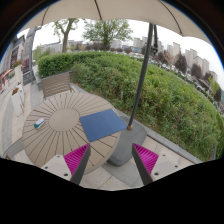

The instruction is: Arrange mouse

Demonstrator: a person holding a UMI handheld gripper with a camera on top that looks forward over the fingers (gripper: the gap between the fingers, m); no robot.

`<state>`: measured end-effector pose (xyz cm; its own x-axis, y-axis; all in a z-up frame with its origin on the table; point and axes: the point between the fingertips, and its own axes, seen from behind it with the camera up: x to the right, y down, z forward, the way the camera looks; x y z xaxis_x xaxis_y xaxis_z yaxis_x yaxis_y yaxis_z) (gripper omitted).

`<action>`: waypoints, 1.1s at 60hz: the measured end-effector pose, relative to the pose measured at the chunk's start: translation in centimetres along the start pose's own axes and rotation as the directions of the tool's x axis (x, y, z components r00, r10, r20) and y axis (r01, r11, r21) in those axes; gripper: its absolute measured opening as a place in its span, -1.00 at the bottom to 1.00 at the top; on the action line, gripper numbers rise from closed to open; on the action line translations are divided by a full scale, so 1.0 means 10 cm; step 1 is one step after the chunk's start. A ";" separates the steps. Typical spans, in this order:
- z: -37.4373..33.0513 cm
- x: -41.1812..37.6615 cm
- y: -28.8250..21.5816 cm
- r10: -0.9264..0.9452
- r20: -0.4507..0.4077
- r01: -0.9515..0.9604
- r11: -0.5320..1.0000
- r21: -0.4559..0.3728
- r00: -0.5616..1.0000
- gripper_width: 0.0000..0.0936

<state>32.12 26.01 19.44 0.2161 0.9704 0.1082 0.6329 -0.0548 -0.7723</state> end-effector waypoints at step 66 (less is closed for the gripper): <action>0.02 -4.72 0.18 -0.076 0.250 0.054 0.994 0.093 0.965 0.82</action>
<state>22.93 -19.80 12.83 -0.0260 0.9996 0.0066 0.5716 0.0203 -0.8203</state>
